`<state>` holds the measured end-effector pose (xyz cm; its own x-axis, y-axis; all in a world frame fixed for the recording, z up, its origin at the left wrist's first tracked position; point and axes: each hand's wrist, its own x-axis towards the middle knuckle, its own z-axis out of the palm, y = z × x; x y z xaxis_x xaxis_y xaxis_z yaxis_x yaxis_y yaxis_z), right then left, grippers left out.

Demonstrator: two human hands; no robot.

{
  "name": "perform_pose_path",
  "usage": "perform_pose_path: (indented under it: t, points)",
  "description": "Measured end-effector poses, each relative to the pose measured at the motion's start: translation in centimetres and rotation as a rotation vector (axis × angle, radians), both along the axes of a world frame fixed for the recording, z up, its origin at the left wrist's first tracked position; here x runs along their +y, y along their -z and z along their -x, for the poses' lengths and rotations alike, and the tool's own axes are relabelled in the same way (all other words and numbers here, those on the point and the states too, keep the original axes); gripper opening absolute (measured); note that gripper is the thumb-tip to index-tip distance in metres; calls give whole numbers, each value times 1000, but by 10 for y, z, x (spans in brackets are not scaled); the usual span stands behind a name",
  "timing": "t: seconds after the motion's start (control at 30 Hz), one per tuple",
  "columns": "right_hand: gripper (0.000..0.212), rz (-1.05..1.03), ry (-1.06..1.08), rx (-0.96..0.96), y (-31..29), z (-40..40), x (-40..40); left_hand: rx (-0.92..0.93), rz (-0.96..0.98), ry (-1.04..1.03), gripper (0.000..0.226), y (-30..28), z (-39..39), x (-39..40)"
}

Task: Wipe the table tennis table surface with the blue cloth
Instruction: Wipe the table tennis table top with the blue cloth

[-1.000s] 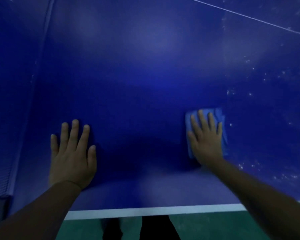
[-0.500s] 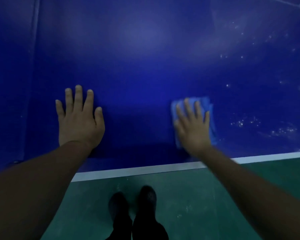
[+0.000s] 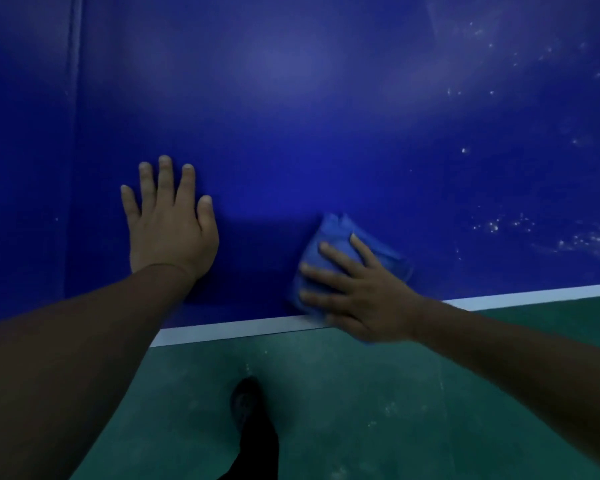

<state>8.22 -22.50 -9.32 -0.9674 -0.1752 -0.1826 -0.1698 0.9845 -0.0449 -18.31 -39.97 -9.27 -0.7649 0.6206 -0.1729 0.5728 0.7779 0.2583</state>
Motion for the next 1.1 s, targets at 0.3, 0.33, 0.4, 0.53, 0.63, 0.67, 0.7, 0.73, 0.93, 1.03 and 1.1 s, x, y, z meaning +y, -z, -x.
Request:
perform_pose_path:
  t: [0.3, 0.33, 0.4, 0.53, 0.63, 0.67, 0.7, 0.73, 0.93, 1.03, 1.1]
  points:
    - [55, 73, 514, 91, 0, 90, 24, 22, -42, 7, 60, 2, -2, -2]
    - [54, 81, 483, 130, 4, 95, 1, 24, -42, 6, 60, 2, -2, -2]
    - [50, 78, 257, 147, 8, 76, -40, 25, -39, 12, 60, 3, -2, -2]
    - [50, 61, 224, 63, 6, -18, -22, 26, -40, 19, 60, 4, -1, -2]
    - [54, -21, 726, 50, 3, -67, 39, 29, -37, 18, 61, 3, -2, -2]
    - [60, 3, 962, 34, 1, -69, 49, 28, -33, 19, 62, 2, -3, -2]
    - [65, 33, 1185, 19, -3, -59, 48, 28, -29, 21, 62, 2, -3, -1]
    - [67, 48, 1342, 25, -6, -40, 37, 28, -24, 21, 62, 2, -3, 0]
    - [61, 29, 960, -28, 3, -11, -22, 21, -44, 22, 64, 2, -1, -2]
    - [67, -18, 1350, -43, -3, -64, 27, 22, -68, 21, 68, 4, 0, -5]
    - [59, 11, 1558, -23, -7, -77, 36, 19, -69, 21, 73, 5, 2, -6]
